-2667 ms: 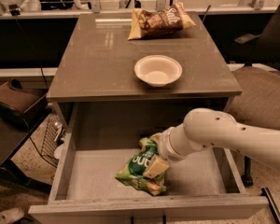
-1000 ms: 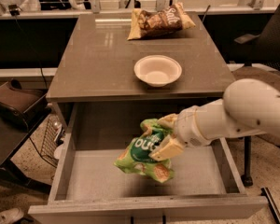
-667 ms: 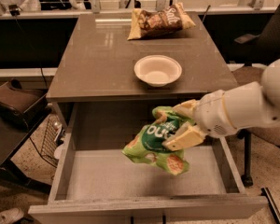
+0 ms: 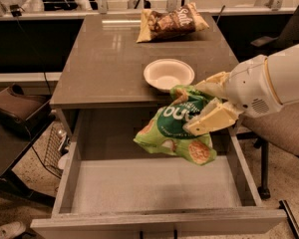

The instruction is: Pick green rice chip bag from top drawer and place on counter

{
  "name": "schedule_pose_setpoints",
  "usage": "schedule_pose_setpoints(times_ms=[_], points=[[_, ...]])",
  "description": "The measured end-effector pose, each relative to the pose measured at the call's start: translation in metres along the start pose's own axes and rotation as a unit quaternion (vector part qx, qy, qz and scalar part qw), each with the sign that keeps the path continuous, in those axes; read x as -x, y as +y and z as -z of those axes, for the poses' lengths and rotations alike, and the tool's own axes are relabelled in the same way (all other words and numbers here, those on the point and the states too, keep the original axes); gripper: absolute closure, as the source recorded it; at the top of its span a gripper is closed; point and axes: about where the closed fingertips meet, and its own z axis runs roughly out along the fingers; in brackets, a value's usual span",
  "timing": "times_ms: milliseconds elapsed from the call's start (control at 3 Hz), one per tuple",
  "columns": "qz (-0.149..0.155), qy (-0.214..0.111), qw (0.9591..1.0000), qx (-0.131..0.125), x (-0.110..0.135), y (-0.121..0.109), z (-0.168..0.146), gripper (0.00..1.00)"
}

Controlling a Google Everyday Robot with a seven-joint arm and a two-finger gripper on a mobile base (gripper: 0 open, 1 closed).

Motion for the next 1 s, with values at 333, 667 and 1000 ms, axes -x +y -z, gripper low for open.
schedule_pose_setpoints(times_ms=[333, 667, 1000], points=[[0.021, -0.022, 0.9995, -0.001, 0.038, -0.013, -0.009, 1.00], [0.058, -0.051, 0.9970, -0.009, 0.118, -0.046, -0.022, 1.00], [0.058, -0.067, 0.9949, -0.048, 0.174, -0.104, -0.034, 1.00]])
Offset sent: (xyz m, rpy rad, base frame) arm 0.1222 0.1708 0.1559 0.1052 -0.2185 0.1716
